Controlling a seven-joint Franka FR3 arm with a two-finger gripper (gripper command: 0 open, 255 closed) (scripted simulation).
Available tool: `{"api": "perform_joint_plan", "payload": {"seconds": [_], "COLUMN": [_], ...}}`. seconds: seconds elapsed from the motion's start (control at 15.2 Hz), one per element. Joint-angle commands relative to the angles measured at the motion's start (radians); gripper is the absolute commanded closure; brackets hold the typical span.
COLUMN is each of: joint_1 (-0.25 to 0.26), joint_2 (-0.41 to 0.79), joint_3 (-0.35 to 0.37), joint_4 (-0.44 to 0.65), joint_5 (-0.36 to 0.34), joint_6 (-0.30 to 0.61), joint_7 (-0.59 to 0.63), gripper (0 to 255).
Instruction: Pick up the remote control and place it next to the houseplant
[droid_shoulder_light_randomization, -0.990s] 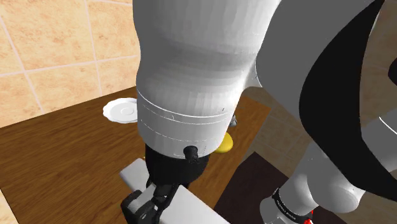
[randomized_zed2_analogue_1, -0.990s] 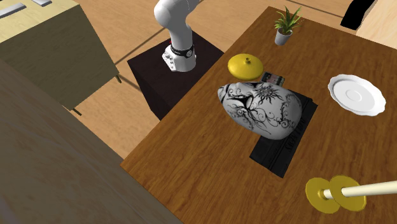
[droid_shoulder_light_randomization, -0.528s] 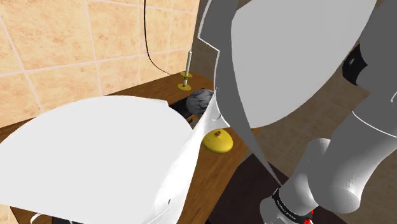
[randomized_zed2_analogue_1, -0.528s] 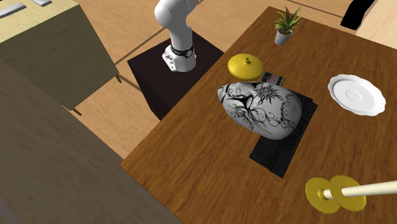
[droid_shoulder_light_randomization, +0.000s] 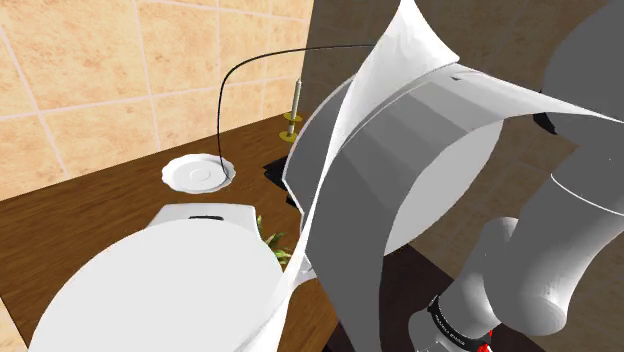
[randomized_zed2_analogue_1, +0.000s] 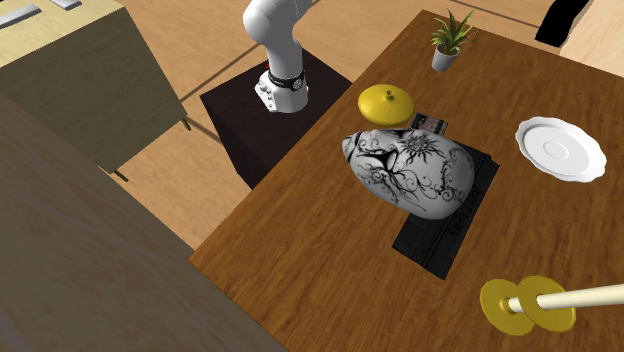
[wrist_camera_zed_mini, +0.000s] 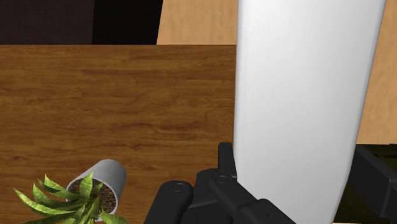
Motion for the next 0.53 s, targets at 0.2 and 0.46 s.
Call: {"api": "perform_joint_plan", "payload": {"seconds": [0.2,0.46], "joint_1": [0.003,0.006], "joint_2": [0.013,0.029], "joint_3": [0.001,0.001], "joint_4": [-0.057,-0.098], "joint_5": [-0.011,-0.027], "joint_6": [0.065,0.117], "joint_7": [0.009,0.02], "gripper": [255,255]}}
